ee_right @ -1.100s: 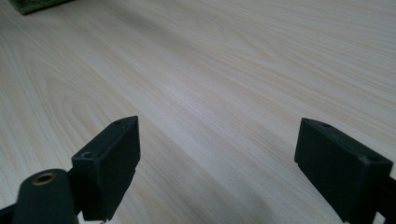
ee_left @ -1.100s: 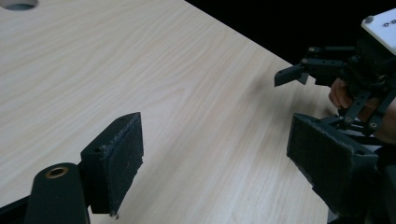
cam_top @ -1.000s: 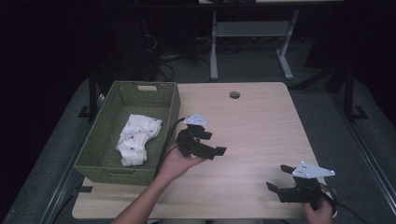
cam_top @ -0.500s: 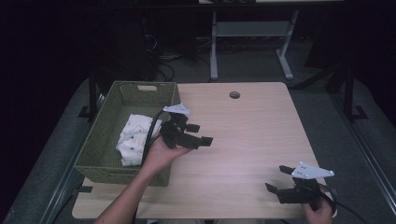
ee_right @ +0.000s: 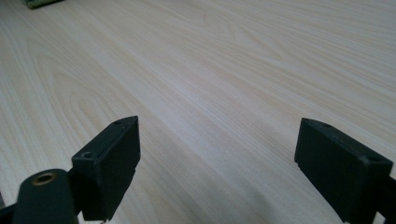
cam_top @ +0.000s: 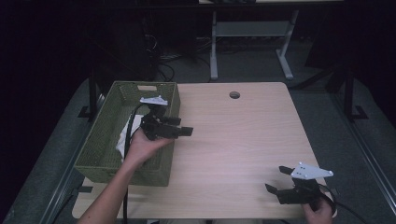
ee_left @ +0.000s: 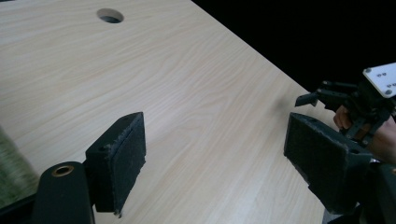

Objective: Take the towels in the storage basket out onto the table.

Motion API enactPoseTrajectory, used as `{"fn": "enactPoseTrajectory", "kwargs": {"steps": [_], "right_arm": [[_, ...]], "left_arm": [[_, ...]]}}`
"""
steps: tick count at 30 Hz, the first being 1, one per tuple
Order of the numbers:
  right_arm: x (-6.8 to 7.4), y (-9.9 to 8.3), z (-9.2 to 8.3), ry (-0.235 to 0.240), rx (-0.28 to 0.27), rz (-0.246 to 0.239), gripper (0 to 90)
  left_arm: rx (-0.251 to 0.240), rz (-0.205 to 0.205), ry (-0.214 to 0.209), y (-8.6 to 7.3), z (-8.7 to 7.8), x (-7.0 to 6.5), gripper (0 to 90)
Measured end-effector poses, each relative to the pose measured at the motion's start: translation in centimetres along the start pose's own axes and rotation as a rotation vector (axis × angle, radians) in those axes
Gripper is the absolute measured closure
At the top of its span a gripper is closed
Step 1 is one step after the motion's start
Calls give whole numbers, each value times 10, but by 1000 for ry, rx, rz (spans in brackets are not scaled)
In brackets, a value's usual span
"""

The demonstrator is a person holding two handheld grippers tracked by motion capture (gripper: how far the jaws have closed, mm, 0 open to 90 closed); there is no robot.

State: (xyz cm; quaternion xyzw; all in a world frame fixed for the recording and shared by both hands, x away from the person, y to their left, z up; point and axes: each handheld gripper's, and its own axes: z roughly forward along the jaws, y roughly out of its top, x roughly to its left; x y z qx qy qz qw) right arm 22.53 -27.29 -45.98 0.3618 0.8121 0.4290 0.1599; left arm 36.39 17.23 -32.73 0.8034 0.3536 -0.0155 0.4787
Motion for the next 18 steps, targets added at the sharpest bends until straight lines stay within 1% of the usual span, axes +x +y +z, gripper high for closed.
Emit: {"fn": "enactPoseTrajectory", "kwargs": {"steps": [1,2,3,5,6,9,11,12,14,16,17,18], "right_arm": [[0,0,0,0,0,0,140],[0,0,0,5,1,-5,140],[1,0,0,6,3,-6,140],[1,0,0,7,3,-4,140],[1,0,0,7,2,-4,140],[1,0,1,9,4,-3,140],[1,0,1,10,10,-3,140],[1,0,1,13,11,-4,140],[1,0,1,12,8,-6,140],[2,0,0,11,4,-5,140],[2,0,0,11,4,-5,140],[2,0,0,13,4,-4,140]], "left_arm": [[0,0,0,0,0,0,212],[1,0,11,0,-2,2,212],[-5,-8,17,-1,-4,5,215],[-18,-26,8,-1,-8,9,216],[-12,-33,14,-2,-11,13,217],[-11,-35,22,-3,-14,15,216],[-14,-47,23,-3,-18,19,216],[-21,-45,34,-4,-21,21,216],[-24,-46,41,-5,-24,22,215],[-9,-41,68,-7,-27,26,213],[-9,-41,68,-7,-27,26,213],[-13,-50,73,-8,-29,28,213]]}}
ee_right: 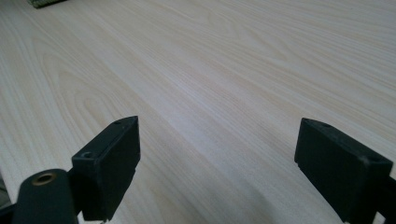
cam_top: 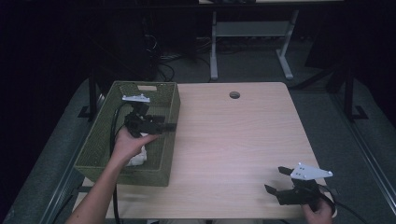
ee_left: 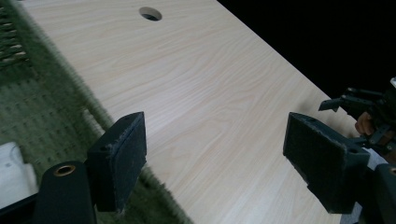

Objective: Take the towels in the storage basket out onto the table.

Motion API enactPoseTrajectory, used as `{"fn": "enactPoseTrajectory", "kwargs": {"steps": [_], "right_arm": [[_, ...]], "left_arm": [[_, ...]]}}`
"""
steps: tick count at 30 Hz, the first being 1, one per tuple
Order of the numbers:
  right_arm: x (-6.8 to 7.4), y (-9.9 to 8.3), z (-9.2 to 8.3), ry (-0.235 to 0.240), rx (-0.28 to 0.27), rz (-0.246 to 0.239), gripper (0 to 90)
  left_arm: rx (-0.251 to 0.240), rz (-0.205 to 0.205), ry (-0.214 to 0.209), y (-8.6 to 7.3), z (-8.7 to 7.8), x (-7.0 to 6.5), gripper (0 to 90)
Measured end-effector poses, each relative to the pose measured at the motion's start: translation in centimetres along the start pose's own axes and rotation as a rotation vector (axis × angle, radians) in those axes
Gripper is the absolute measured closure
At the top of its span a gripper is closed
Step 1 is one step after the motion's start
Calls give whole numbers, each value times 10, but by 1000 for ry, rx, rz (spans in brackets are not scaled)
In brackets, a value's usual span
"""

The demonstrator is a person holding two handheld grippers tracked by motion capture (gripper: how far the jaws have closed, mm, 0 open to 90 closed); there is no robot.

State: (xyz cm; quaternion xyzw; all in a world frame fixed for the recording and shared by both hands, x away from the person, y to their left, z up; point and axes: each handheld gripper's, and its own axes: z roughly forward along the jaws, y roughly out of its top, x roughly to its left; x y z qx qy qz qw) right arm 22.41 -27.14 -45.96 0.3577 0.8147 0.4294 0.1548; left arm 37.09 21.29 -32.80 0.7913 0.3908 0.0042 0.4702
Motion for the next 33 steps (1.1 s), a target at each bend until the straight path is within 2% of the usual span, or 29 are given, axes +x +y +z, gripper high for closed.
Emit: {"fn": "enactPoseTrajectory", "kwargs": {"steps": [3,4,7,8,11,15,16,18,19,21,26,27,28,29,30,31,32,33], "right_arm": [[0,0,0,2,0,-4,140],[0,0,0,2,-2,-5,140],[0,0,0,2,-1,-4,140],[0,0,1,4,3,-4,140],[1,0,1,7,5,-10,140],[1,0,0,9,-1,-8,140],[1,0,1,8,1,-5,140],[1,0,1,9,8,-11,140],[1,0,1,9,8,-11,140],[2,0,1,13,10,-10,140],[2,0,-1,10,1,-7,140],[2,0,-1,10,1,-7,140],[2,0,-1,12,4,-10,140],[2,0,-1,12,4,-10,140],[2,0,-1,11,6,-10,140],[2,0,-2,7,6,-9,140],[2,1,-2,6,-4,-9,140],[2,1,-2,6,-4,-9,140]], "left_arm": [[3,-9,13,-3,-4,7,214],[-1,-25,17,-5,-7,12,214],[5,-36,34,-8,-10,17,214],[3,-51,48,-10,-14,23,214],[-7,-69,58,-13,-19,29,218],[-22,-95,88,-17,-28,39,235],[-12,-108,118,-19,-31,44,236],[-14,-108,133,-21,-33,45,265],[-5,-101,158,-22,-33,46,265],[13,-101,166,-26,-32,49,287],[63,-108,223,-33,-29,58,320],[68,-113,239,-34,-30,60,320],[79,-146,257,-37,-32,67,320],[79,-146,257,-37,-32,67,307],[95,-171,268,-38,-32,70,307],[113,-179,270,-40,-32,73,274],[136,-176,308,-42,-32,75,281],[136,-176,308,-42,-32,75,281]]}}
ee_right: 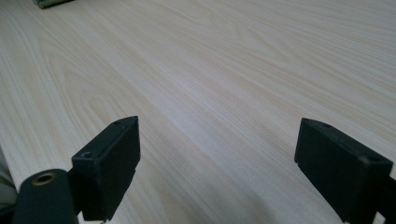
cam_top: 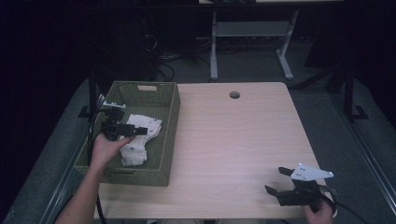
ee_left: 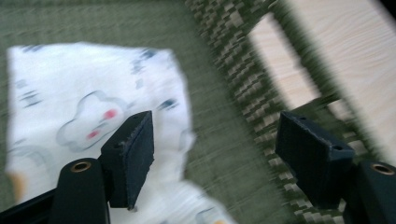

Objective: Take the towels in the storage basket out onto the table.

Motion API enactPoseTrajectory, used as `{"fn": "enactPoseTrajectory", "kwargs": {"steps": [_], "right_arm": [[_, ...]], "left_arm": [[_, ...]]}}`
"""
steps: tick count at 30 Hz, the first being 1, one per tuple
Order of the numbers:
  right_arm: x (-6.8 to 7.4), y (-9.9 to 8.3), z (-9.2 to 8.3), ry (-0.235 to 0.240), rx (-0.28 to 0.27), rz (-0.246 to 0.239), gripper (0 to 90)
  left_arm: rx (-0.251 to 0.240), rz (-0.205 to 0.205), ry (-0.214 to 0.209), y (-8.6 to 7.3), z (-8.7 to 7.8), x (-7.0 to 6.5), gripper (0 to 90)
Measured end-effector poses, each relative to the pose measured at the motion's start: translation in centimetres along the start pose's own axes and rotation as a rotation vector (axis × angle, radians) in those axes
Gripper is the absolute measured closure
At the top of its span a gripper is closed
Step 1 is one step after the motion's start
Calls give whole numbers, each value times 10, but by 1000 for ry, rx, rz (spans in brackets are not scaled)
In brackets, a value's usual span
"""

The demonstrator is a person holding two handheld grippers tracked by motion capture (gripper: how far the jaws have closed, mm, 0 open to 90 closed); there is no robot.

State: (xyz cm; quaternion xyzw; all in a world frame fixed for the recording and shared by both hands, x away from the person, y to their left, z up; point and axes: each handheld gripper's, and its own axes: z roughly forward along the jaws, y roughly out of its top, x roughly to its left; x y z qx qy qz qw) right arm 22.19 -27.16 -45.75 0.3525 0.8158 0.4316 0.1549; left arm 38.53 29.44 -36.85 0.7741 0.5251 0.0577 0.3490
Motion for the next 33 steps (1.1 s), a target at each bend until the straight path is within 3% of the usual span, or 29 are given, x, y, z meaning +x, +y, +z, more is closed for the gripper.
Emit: {"fn": "enactPoseTrajectory", "kwargs": {"steps": [2,3,8,9,10,14,16,19,23,25,28,30,33], "right_arm": [[-1,0,0,-3,-2,6,140],[-1,0,0,2,2,7,140],[1,0,0,12,-2,5,140],[1,0,0,13,-4,4,140],[1,1,0,14,-5,3,140],[2,1,2,17,1,-3,140],[2,1,1,19,4,0,140],[3,1,0,16,-5,-1,140],[2,1,1,16,0,0,140],[3,1,0,17,-6,-9,140],[3,2,-1,15,-8,-7,140],[3,1,0,14,-8,-6,140],[4,1,0,15,-4,-7,140]], "left_arm": [[22,-4,29,-1,1,4,290],[56,-30,69,-2,3,8,302],[114,-69,121,-4,8,15,339],[127,-67,129,-4,10,16,342],[155,-60,175,-5,13,16,342],[209,-63,221,-6,21,20,347],[238,-64,203,-6,25,23,347],[332,-52,216,-8,35,21,391],[390,-18,235,-5,40,18,453],[412,-5,236,-4,43,16,525],[450,-15,236,-4,49,16,558],[483,-39,228,-4,53,18,512],[491,-47,230,-3,56,20,625]]}}
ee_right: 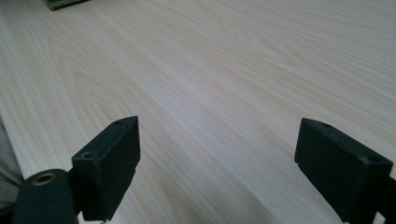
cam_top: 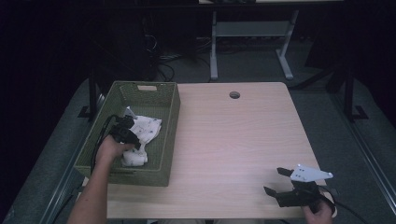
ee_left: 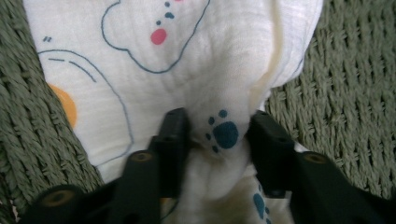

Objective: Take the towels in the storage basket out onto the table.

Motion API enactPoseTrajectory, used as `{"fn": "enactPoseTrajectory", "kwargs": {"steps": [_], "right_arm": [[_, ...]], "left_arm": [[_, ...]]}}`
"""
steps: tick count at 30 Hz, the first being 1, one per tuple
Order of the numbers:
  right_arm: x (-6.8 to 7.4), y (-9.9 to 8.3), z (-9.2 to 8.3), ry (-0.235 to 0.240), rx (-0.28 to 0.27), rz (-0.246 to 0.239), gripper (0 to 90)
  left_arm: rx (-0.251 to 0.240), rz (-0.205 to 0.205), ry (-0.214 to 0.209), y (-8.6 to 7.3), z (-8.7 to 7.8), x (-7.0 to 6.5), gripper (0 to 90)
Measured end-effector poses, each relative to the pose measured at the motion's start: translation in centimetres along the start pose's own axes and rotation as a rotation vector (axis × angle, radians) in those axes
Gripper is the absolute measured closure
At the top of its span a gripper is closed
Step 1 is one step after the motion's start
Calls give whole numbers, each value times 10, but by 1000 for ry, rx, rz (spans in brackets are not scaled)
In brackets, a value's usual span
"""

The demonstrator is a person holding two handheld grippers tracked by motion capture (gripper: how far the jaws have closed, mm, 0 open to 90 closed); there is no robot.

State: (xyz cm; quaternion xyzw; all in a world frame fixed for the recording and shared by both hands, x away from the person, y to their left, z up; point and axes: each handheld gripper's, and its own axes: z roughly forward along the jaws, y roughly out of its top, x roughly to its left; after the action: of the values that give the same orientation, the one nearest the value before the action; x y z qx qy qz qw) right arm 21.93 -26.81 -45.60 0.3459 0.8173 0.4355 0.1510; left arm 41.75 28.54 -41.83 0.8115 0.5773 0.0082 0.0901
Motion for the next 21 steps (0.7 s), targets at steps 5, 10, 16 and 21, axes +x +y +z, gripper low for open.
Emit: {"fn": "enactPoseTrajectory", "kwargs": {"steps": [5,10,16,21], "right_arm": [[-1,0,0,-3,-3,-4,140],[0,0,0,-8,-9,-2,140],[0,0,1,-16,-6,4,140],[-1,0,0,-15,-13,1,140]], "left_arm": [[-4,10,-4,-1,-2,-1,743],[-41,37,-35,-5,-10,-3,777],[-87,41,-74,-10,-22,-1,782],[-150,29,-116,-14,-36,3,781]]}}
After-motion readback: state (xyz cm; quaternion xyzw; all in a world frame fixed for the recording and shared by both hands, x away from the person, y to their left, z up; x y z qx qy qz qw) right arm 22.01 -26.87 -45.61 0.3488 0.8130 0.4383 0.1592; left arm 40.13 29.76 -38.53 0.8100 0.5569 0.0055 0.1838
